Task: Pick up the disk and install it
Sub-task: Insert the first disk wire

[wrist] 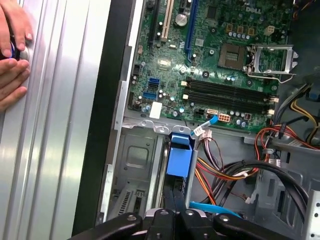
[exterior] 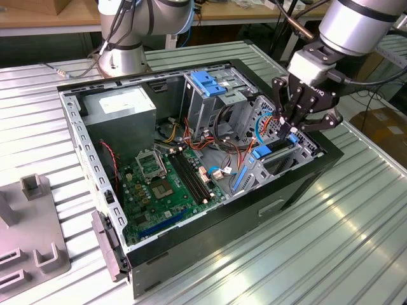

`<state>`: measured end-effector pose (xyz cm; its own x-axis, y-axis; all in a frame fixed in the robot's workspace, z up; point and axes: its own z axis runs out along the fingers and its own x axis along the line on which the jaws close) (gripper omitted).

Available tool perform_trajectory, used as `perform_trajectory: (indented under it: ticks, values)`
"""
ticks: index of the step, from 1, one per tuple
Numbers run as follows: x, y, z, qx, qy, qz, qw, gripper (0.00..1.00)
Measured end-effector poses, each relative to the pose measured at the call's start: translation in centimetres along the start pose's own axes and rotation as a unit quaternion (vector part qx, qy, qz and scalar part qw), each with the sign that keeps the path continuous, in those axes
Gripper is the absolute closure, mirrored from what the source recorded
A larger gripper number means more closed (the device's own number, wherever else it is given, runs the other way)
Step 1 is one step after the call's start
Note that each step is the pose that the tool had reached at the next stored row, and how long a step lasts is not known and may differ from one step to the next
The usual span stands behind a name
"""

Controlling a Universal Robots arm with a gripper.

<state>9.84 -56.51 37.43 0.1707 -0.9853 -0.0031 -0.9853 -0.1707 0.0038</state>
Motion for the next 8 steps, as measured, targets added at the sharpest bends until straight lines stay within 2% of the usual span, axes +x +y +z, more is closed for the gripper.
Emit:
perform_trajectory:
  ticks: [4, 8]
  values:
    - [0.03, -0.17, -0.7, -0.0034, -0.0007, -0.006, 0.99997, 0.9]
    - [0.11, -0.99, -0.73, -0.0041, -0.0004, -0.011, 0.99993, 0.9]
